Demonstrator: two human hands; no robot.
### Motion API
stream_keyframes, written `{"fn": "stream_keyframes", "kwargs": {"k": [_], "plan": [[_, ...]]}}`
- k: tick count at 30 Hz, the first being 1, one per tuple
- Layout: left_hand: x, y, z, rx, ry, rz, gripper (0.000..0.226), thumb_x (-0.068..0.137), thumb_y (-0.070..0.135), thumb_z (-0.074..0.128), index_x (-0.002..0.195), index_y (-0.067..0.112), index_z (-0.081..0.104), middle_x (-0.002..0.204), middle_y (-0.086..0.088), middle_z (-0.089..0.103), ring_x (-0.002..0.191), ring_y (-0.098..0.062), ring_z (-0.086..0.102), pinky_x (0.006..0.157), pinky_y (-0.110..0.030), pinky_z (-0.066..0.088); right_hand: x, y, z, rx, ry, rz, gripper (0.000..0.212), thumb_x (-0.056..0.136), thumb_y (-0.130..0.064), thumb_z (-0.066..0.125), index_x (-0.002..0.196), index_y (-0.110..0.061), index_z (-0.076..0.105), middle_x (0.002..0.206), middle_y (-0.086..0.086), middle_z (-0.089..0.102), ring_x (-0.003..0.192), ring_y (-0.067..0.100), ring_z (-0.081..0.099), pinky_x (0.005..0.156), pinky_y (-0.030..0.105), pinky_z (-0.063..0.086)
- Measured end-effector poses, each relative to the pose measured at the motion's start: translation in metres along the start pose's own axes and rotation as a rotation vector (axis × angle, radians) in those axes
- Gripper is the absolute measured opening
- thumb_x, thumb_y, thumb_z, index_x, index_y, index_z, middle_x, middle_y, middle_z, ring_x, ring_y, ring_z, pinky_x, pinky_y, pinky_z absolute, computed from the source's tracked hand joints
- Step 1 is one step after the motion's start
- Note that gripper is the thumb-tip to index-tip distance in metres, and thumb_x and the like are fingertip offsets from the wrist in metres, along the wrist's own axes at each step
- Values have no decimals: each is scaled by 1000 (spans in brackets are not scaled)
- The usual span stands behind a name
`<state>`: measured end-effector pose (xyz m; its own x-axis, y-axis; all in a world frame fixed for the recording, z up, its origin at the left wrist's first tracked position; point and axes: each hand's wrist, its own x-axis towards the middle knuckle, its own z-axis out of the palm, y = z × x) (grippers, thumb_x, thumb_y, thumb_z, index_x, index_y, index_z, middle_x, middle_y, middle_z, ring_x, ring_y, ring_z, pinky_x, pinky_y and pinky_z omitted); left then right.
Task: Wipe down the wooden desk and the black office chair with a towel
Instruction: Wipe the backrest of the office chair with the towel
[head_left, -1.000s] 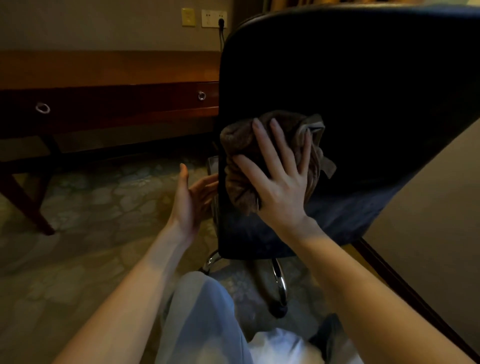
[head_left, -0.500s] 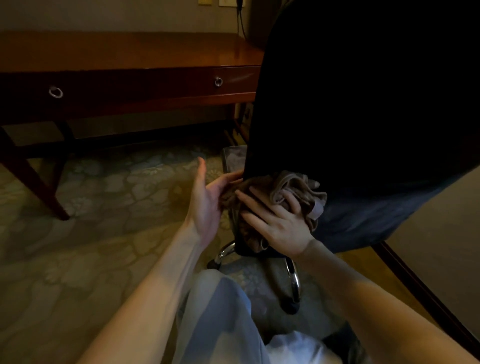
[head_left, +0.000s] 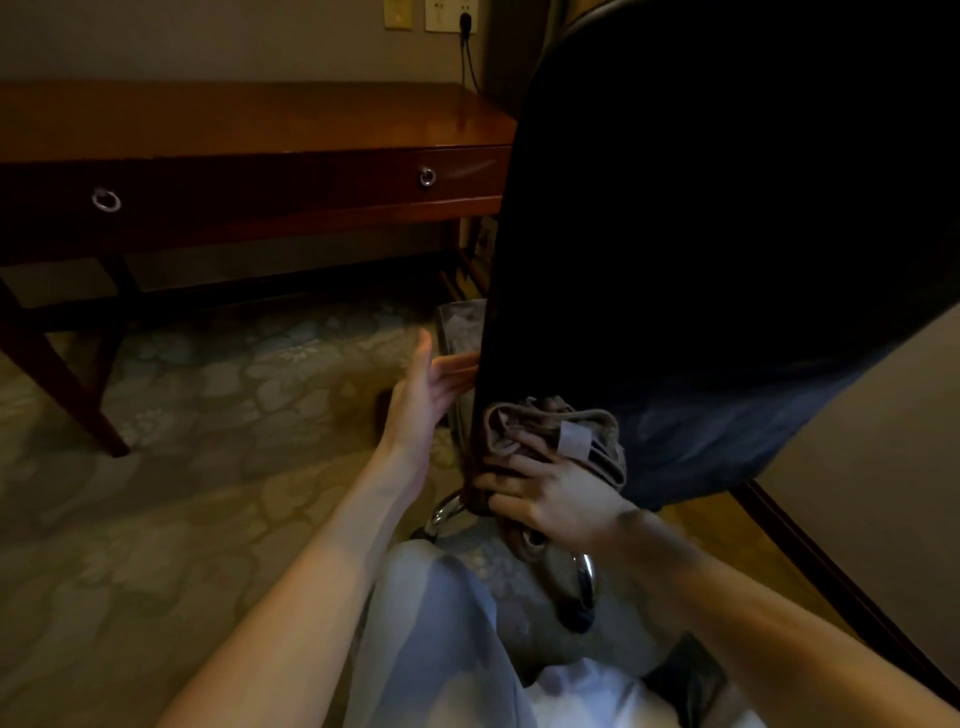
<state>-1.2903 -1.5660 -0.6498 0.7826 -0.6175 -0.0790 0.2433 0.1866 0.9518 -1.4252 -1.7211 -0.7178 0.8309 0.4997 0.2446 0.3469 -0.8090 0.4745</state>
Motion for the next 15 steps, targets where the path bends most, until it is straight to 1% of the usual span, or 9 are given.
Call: {"fn": "stream_keyframes", "kwargs": {"k": [1, 3, 5, 6, 9, 11, 13, 15], "plan": [[0, -3, 0, -19, 47, -23, 68, 101, 64, 32, 112, 11, 73, 113, -8, 77, 111, -16, 71, 110, -35, 45, -9, 4, -14, 32, 35, 24, 30, 88, -21, 75, 118, -24, 72, 139, -2, 64, 136, 28, 50, 124, 54, 11], [1, -8, 0, -10, 114, -64, 65, 106, 57, 30, 111, 10, 73, 109, -8, 78, 105, -15, 73, 104, -31, 48, -31, 16, -43, 51, 124, 140, 23, 97, -23, 63, 119, -23, 70, 146, -2, 60, 138, 28, 49, 120, 60, 19], [1, -13, 3, 20, 144, -99, 59, 108, 53, 31, 108, 14, 75, 104, -3, 79, 101, -14, 73, 95, -29, 49, -48, 31, -76, 21, 232, 261, 22, 102, -23, 56, 117, -20, 71, 150, -1, 56, 139, 30, 50, 116, 64, 24], [-1, -14, 6, 35, 161, -115, 56, 108, 53, 32, 106, 17, 76, 102, 0, 79, 102, -15, 72, 95, -31, 48, -54, 39, -92, -12, 294, 303, 22, 104, -22, 54, 116, -19, 72, 150, 0, 55, 139, 30, 50, 115, 64, 24], [-6, -15, 13, 36, 188, -153, 50, 106, 54, 38, 104, 24, 78, 103, 1, 79, 108, -23, 69, 109, -49, 45, -58, 60, -132, -147, 474, 383, 22, 103, -23, 54, 117, -19, 71, 148, 4, 56, 140, 32, 48, 114, 64, 25], [-10, -13, 16, 13, 198, -173, 45, 107, 50, 41, 107, 23, 77, 104, -1, 79, 108, -24, 69, 111, -52, 43, -53, 71, -146, -186, 613, 436, 24, 102, -29, 58, 121, -19, 68, 143, 12, 60, 138, 37, 49, 107, 72, 31], [-10, -12, 16, 6, 211, -180, 43, 107, 47, 43, 110, 21, 76, 106, -3, 78, 111, -26, 69, 111, -52, 43, -43, 81, -152, -159, 777, 481, 33, 105, -37, 51, 125, -16, 67, 139, 22, 61, 133, 42, 51, 96, 78, 36], [-9, -12, 13, 22, 208, -179, 43, 107, 46, 43, 112, 20, 77, 108, -3, 78, 114, -26, 68, 113, -53, 42, -35, 88, -150, -115, 891, 479, 42, 107, -43, 44, 130, -13, 63, 138, 24, 57, 132, 44, 48, 91, 80, 37]]}}
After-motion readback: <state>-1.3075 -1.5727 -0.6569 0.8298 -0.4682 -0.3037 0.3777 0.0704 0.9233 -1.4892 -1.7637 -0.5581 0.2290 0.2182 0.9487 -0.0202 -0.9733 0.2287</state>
